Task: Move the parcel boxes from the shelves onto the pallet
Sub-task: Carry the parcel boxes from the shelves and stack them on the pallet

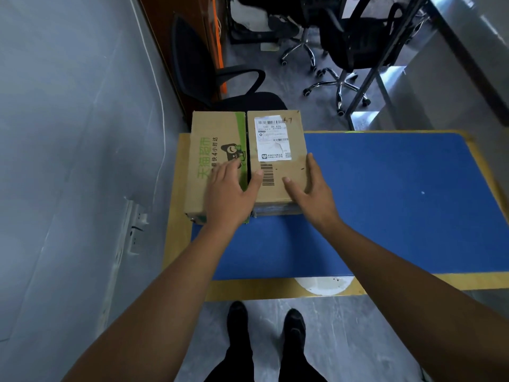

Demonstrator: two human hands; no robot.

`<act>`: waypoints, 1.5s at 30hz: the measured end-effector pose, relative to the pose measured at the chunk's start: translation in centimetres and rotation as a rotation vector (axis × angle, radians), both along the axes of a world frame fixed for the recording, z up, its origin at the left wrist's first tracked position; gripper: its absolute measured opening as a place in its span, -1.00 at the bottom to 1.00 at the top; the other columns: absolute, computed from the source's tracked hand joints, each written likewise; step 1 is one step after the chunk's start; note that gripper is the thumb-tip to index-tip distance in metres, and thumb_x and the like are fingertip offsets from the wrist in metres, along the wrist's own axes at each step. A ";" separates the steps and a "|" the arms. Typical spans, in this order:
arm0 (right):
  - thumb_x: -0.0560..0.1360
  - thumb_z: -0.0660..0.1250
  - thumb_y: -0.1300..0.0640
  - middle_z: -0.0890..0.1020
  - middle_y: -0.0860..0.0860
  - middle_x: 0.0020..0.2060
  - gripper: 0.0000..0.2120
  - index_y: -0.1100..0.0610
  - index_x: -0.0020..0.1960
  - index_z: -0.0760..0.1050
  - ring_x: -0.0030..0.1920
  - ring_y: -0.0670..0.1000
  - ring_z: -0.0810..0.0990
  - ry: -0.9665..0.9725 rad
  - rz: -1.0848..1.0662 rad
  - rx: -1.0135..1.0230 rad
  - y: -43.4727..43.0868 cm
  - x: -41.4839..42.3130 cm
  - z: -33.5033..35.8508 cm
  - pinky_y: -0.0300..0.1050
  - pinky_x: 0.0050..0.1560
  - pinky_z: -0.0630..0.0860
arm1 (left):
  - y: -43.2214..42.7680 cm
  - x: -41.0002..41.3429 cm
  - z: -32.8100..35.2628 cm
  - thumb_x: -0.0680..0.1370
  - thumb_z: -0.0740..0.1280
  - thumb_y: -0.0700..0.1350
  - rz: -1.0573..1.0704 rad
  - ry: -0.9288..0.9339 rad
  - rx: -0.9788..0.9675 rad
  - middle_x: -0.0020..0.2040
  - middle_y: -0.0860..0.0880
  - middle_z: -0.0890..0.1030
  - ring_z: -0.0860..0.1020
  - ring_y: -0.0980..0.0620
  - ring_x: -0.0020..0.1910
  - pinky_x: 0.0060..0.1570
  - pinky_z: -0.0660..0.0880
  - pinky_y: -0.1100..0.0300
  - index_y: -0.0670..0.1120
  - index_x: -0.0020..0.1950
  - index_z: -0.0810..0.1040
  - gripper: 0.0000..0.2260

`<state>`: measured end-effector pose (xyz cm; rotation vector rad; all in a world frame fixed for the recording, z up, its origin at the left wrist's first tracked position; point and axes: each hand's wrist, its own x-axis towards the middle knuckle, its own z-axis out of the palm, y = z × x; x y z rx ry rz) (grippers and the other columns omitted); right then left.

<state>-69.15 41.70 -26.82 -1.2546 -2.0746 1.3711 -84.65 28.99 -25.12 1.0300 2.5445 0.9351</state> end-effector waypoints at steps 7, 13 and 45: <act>0.59 0.40 -0.22 0.31 -0.13 0.62 -0.12 -0.11 0.72 -0.03 0.55 -0.07 0.35 -0.012 -0.001 -0.005 0.2 -0.3 -0.1 -0.08 0.51 0.37 | -0.1 -0.3 0.1 0.65 0.19 0.33 -0.016 -0.013 -0.001 0.50 -0.08 0.47 0.34 -0.07 0.53 0.51 0.30 -0.11 -0.11 0.52 0.42 -0.37; 0.62 0.31 -0.28 0.23 -0.13 0.66 -0.18 -0.15 0.72 -0.05 0.61 -0.01 0.29 0.013 -0.028 -0.020 -0.2 0.7 0.8 0.08 0.58 0.31 | -0.3 -0.6 1.0 0.65 0.20 0.32 -0.055 -0.054 0.015 0.52 -0.06 0.42 0.30 -0.06 0.55 0.52 0.29 -0.07 -0.09 0.55 0.38 -0.37; 0.66 0.25 -0.22 0.32 0.08 0.63 -0.31 0.08 0.67 0.22 0.63 0.10 0.24 -0.461 -0.989 0.218 -29.4 64.5 7.5 0.02 0.62 0.16 | -6.0 60.8 3.6 0.63 0.27 0.30 -1.301 -0.189 0.037 0.66 -0.01 0.25 0.09 -0.03 0.66 0.62 0.10 -0.14 0.06 0.64 0.28 -0.36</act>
